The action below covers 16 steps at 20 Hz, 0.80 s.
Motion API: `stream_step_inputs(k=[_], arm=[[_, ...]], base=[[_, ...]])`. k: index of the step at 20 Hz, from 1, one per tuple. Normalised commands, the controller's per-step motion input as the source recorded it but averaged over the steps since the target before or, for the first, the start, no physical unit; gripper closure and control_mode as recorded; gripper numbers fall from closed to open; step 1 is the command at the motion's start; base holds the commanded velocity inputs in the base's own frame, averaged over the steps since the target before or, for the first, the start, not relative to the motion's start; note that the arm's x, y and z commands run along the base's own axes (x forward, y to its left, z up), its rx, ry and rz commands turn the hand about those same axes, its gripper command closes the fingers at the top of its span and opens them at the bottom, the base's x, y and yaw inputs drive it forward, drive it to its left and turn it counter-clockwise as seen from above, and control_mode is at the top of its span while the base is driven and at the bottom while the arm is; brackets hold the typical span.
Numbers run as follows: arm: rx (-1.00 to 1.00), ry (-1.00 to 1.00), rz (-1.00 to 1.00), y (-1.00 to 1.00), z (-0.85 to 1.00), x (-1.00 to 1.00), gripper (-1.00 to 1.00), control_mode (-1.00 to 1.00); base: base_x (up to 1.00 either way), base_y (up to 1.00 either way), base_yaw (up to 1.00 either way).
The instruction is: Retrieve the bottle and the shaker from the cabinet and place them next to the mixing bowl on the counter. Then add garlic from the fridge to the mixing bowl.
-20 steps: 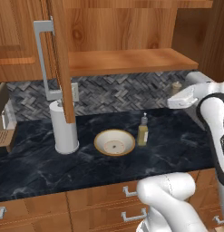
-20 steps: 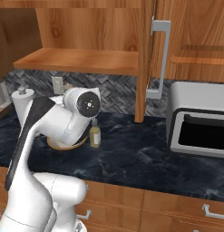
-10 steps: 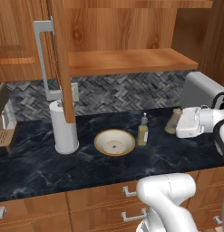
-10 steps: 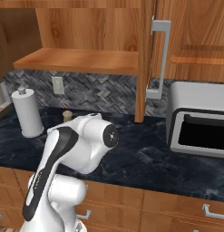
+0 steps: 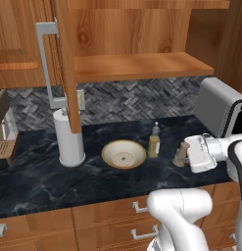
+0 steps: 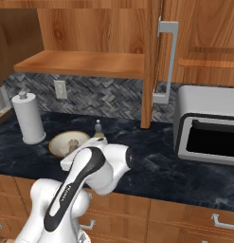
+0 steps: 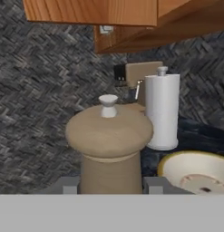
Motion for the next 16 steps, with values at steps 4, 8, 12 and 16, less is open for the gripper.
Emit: stream_step_inputs(k=[4,8,12,16], arm=[[0.00,0.05,0.11,0.13,-0.68,0.00,1.00,-1.00],[0.00,0.00,-0.01,0.00,-0.38,0.03,1.00,-1.00],[0.00,0.00,-0.11,0.00,-0.34,0.24,1.00,-1.00],[0.00,0.00,-0.18,0.00,-0.26,0.48,1.00,-1.00]], base=[[0.00,0.00,0.00],[0.00,0.00,0.00],[0.00,0.00,0.00],[0.00,0.00,0.00]])
